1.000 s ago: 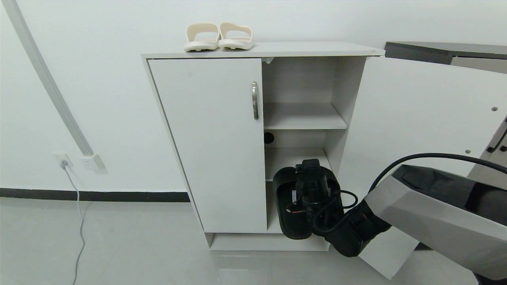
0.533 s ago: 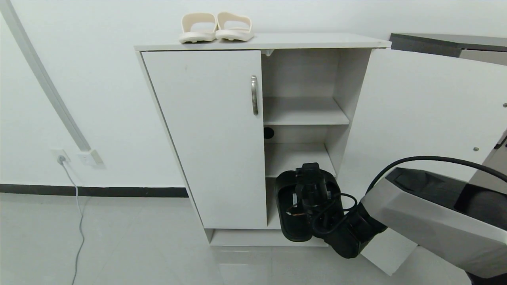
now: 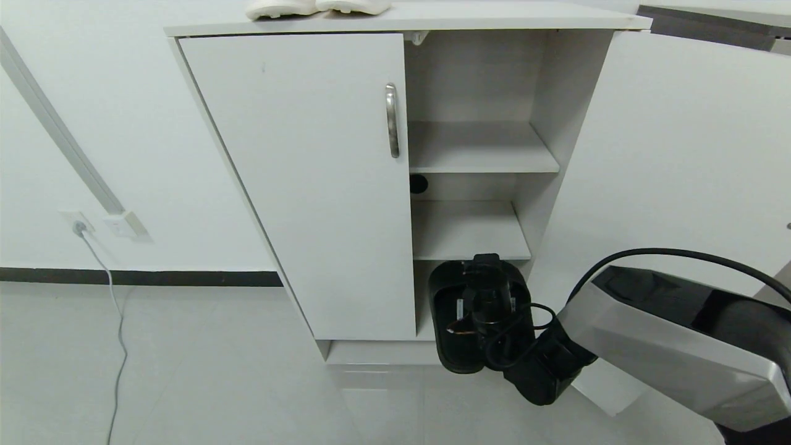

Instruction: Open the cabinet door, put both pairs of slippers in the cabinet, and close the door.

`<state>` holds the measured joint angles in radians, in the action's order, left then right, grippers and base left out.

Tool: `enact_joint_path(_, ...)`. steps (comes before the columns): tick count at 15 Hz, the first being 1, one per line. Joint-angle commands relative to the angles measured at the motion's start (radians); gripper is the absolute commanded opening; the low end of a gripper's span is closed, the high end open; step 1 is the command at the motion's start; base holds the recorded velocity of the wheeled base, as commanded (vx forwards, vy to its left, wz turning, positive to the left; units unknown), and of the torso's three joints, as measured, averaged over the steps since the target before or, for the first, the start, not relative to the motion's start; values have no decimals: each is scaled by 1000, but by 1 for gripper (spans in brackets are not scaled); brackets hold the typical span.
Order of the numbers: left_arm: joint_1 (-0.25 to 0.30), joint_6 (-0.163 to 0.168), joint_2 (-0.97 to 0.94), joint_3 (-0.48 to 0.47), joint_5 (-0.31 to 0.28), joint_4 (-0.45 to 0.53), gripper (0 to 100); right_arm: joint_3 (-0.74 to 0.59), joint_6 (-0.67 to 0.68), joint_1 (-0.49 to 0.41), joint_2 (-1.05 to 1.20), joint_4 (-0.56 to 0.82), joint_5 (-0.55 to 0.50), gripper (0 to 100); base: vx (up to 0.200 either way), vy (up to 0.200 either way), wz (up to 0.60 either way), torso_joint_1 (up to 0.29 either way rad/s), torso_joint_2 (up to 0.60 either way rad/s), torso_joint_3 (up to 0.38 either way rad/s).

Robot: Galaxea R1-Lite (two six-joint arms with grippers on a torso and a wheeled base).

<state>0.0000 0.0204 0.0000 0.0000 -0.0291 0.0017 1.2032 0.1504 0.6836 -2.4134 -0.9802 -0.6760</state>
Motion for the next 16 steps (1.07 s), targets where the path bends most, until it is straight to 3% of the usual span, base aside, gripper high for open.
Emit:
enact_joint_path(1,0,0,2,0,0,0,0,-7,-28,1,-16,-52,1,0,0,0,0,7,2,-71)
enact_joint_path(3,0,0,2,0,0,0,0,-10,-46,-1,-16,-109,1,0,0,0,0,0,0,0)
enact_joint_path(11,0,0,2,0,0,0,0,-8,-52,-6,-9,-114,-1,0,0,0,0,0,0,0)
enact_joint_path(16,0,0,2,0,-2,0,0,-11,-89,-10,-3,-158,-1,0,200,0,0,-1,3,3)
